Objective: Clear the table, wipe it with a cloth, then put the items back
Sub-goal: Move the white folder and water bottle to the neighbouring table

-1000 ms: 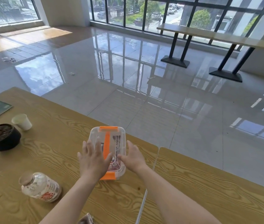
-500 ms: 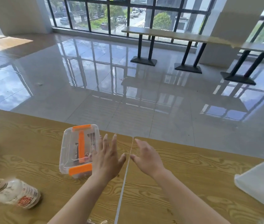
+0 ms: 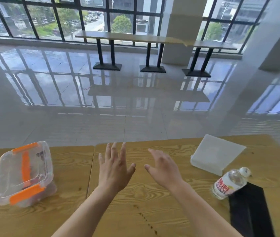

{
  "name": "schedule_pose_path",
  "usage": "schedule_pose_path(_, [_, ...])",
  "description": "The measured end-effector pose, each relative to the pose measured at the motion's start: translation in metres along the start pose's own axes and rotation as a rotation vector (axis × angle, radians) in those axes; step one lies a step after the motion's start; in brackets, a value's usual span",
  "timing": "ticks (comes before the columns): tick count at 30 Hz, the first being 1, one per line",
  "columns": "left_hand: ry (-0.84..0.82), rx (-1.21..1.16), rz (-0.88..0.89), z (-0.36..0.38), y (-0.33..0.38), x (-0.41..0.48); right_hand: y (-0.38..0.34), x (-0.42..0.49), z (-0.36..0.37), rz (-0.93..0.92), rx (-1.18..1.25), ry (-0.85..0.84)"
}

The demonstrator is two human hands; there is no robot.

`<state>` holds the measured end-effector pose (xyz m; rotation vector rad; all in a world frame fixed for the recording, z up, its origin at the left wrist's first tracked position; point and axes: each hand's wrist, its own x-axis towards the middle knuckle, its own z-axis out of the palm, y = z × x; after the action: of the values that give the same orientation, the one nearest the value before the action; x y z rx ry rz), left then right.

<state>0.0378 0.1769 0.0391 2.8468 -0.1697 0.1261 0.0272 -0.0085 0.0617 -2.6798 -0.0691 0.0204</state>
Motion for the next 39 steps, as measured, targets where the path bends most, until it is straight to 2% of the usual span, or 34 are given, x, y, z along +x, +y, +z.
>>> schedule_pose_path(11, [-0.037,-0.056,0.161,0.026,0.136,0.019,0.115,-0.041,-0.103,0.098,-0.137,0.183])
schedule_pose_path(17, [-0.041,-0.037,0.314,0.041,0.196,0.037,0.165,-0.056,-0.138,0.208,-0.164,0.253])
schedule_pose_path(22, [-0.040,-0.045,0.441,0.055,0.258,0.072,0.213,-0.069,-0.146,0.302,-0.199,0.178])
schedule_pose_path(26, [-0.057,0.045,0.542,0.071,0.299,0.104,0.237,-0.070,-0.143,0.312,-0.208,0.108])
schedule_pose_path(33, [-0.179,0.175,0.551,0.101,0.329,0.146,0.259,-0.064,-0.134,0.265,-0.188,0.021])
schedule_pose_path(39, [-0.176,0.125,0.553,0.103,0.328,0.156,0.261,-0.057,-0.137,0.254,-0.188,0.050])
